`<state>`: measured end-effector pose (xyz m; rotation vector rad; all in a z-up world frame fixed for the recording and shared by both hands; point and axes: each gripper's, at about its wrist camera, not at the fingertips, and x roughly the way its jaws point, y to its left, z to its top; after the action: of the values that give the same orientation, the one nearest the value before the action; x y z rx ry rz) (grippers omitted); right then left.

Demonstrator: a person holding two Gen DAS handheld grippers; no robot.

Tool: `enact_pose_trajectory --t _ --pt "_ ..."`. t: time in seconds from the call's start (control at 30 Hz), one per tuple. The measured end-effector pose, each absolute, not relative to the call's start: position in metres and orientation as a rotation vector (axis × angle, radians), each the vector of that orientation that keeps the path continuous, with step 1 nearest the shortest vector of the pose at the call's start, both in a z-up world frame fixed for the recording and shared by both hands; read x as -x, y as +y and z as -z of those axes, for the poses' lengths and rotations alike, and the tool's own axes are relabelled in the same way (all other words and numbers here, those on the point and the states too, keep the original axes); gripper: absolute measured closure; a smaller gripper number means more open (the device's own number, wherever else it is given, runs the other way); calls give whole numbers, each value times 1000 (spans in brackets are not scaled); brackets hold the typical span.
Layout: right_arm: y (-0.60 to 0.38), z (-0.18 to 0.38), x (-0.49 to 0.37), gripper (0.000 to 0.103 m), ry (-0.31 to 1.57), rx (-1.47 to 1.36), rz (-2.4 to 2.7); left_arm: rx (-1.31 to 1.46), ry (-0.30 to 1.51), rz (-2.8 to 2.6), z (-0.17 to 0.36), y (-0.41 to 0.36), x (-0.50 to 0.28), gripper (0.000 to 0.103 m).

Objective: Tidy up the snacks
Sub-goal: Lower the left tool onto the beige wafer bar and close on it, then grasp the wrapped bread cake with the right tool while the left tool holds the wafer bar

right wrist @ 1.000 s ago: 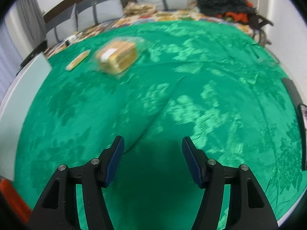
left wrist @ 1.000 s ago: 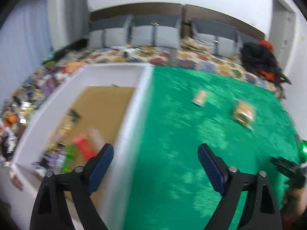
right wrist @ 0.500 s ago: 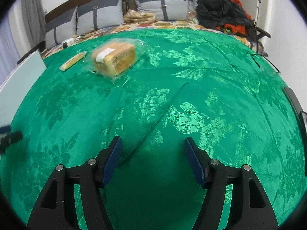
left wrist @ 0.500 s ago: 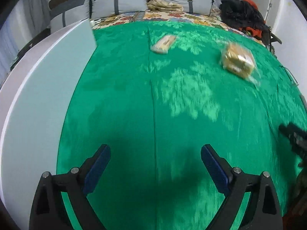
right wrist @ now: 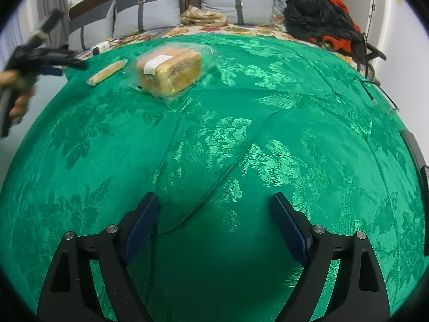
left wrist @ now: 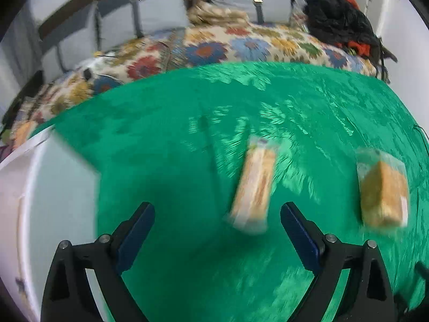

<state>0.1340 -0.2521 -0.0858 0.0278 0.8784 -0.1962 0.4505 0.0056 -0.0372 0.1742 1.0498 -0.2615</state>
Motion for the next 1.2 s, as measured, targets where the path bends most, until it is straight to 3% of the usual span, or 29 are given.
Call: enact_pose_trajectory --t 0.1,0.17,0.27,0.3,0.5,0.87,1.2 --pt "-252 86 -134 14 880 -24 197 -202 1083 273 55 -16 -470 13" --pt "-252 86 -134 14 880 -24 196 -196 1108 264 67 -23 -480 23" --pt "-252 86 -134 13 880 -24 196 -145 1068 259 67 -23 -478 54" --pt "-252 86 -134 13 881 -24 196 -137 1059 267 65 -23 -476 74" --pt "-252 86 -135 13 882 -24 194 -51 1051 217 63 -5 -423 74" --pt "-252 86 -135 12 881 -25 193 -18 959 154 68 32 -233 74" --pt "-252 86 -135 12 882 -23 193 -38 887 150 75 43 -213 73"
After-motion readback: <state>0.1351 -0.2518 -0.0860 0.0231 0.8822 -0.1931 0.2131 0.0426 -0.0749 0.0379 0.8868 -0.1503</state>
